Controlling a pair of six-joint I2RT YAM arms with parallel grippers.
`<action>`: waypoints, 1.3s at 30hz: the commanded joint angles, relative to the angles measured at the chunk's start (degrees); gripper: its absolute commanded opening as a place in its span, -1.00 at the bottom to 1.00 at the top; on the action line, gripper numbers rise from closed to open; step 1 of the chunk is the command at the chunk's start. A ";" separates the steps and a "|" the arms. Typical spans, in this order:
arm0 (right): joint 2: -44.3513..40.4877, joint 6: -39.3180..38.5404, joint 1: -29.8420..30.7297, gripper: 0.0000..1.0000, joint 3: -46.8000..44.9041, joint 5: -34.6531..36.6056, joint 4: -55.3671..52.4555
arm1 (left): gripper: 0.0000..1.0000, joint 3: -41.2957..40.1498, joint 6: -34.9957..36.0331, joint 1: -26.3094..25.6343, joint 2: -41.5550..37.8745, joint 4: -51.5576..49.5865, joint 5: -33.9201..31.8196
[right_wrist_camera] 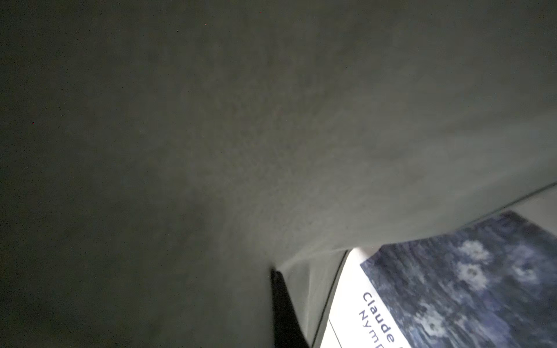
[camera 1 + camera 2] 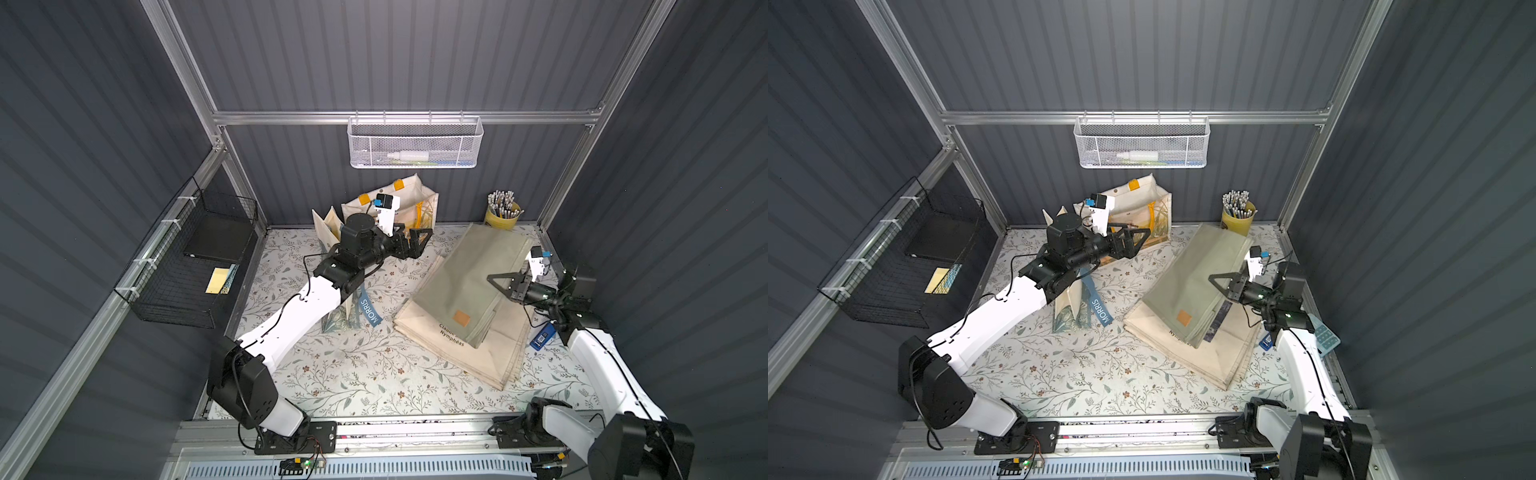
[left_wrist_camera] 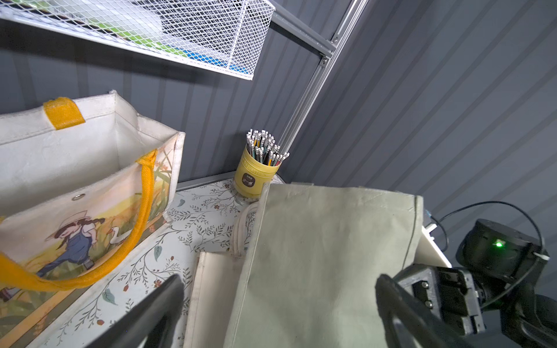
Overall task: Put away the canvas bag
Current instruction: Place the canvas bag at the center of the board.
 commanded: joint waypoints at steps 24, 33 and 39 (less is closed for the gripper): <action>11.65 -13.17 2.07 -1.00 -3.51 4.93 0.00 | 0.99 9.05 3.12 -0.50 5.87 -8.32 1.16; 13.86 -12.04 1.98 -0.97 -5.67 9.70 -3.28 | 0.99 19.73 9.47 -5.17 17.35 -24.84 0.16; 19.28 -10.28 1.73 -0.84 -6.88 11.61 -6.25 | 0.99 19.38 9.00 -5.20 18.64 -25.87 -1.76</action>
